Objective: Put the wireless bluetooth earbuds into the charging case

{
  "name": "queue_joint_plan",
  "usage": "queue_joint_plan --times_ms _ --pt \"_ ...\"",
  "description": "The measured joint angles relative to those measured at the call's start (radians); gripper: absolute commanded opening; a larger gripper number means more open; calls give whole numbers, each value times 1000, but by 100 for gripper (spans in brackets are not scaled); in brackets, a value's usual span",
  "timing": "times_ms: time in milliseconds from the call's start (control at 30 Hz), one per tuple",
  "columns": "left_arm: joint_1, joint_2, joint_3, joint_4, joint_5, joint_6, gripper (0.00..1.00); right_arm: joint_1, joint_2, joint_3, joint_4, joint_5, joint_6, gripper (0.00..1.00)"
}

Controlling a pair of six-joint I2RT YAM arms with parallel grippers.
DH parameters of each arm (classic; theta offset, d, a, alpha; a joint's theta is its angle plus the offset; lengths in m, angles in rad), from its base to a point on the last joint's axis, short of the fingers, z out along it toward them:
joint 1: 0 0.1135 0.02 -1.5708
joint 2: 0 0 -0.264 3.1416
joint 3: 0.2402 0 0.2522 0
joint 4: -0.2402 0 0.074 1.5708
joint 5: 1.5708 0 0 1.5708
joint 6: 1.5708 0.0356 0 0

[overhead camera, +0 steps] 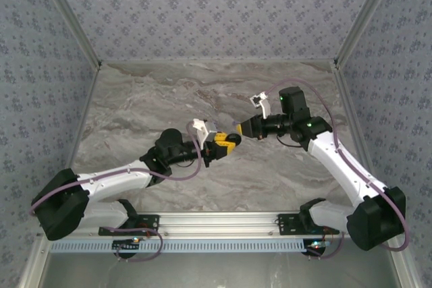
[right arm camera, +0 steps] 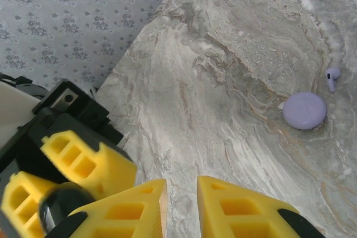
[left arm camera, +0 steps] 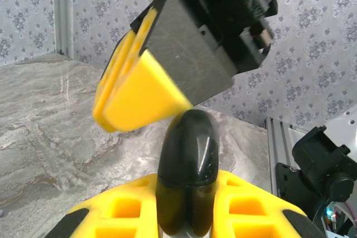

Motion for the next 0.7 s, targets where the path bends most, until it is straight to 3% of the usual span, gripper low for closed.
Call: queue_joint_plan --times_ms 233,467,700 --pt "0 8 11 -32 -32 0 18 2 -12 0 0 20 0 25" --pt "18 9 58 -145 -146 -23 19 2 -48 0 -44 306 7 30" --pt "146 41 95 -290 -253 -114 22 -21 -81 -4 -74 487 19 32"
